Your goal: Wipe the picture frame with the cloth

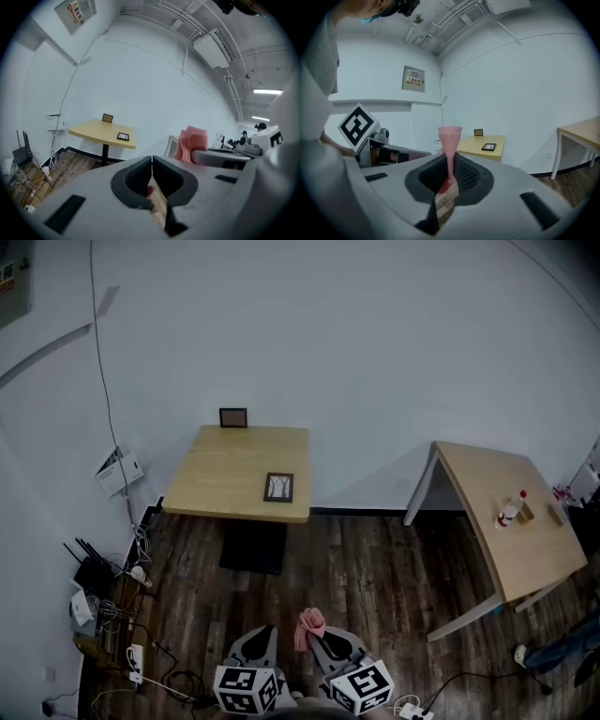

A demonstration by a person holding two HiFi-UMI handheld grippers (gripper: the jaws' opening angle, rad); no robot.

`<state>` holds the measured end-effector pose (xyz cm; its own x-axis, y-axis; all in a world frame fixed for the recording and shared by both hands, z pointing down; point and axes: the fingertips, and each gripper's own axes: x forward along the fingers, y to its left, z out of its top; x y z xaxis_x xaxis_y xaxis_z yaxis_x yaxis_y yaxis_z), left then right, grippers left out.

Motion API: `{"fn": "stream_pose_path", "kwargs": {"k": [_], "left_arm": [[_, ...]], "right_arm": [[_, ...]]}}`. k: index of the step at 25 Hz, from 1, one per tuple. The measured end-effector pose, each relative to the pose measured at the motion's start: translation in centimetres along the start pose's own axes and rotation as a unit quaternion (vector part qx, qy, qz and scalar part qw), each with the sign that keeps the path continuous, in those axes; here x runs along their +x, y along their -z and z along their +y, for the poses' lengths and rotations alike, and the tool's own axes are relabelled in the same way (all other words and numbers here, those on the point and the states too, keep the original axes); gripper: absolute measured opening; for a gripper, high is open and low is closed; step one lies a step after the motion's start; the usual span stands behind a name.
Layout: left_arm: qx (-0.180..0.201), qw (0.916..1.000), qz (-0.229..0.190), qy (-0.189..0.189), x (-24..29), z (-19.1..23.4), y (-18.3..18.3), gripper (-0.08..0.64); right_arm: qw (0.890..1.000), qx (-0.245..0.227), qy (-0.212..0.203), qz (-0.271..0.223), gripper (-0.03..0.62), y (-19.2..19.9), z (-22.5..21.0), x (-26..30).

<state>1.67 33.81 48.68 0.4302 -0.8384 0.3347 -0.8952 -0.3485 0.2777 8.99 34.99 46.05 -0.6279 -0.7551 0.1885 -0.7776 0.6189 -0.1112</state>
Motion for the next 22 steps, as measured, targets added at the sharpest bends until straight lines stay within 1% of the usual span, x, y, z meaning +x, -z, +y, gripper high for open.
{"fn": "stream_pose_path", "kwargs": {"k": [3, 11, 17, 22], "left_arm": [[-0.007, 0.9999, 0.006, -0.007, 0.2, 0.3, 0.6, 0.006], [-0.02, 0.9994, 0.021, -0.018, 2.6, 2.7, 0.5, 0.006], [-0.018, 0.9993, 0.032, -0.008, 6.4, 4.6, -0.6, 0.007], [-0.028, 0.999, 0.035, -0.008, 10.0, 7.6, -2.8, 0.006]], "right_arm": [[1.0, 0.016, 0.003, 0.004, 0.018, 0.4, -0.6, 0.4], [1.0, 0.016, 0.01, 0.01, 0.018, 0.4, -2.7, 3.2], [0.999, 0.044, 0.021, 0.02, 0.018, 0.4, -5.5, 6.6], [0.999, 0.043, 0.016, 0.021, 0.018, -1.1, -7.6, 11.0]]}}
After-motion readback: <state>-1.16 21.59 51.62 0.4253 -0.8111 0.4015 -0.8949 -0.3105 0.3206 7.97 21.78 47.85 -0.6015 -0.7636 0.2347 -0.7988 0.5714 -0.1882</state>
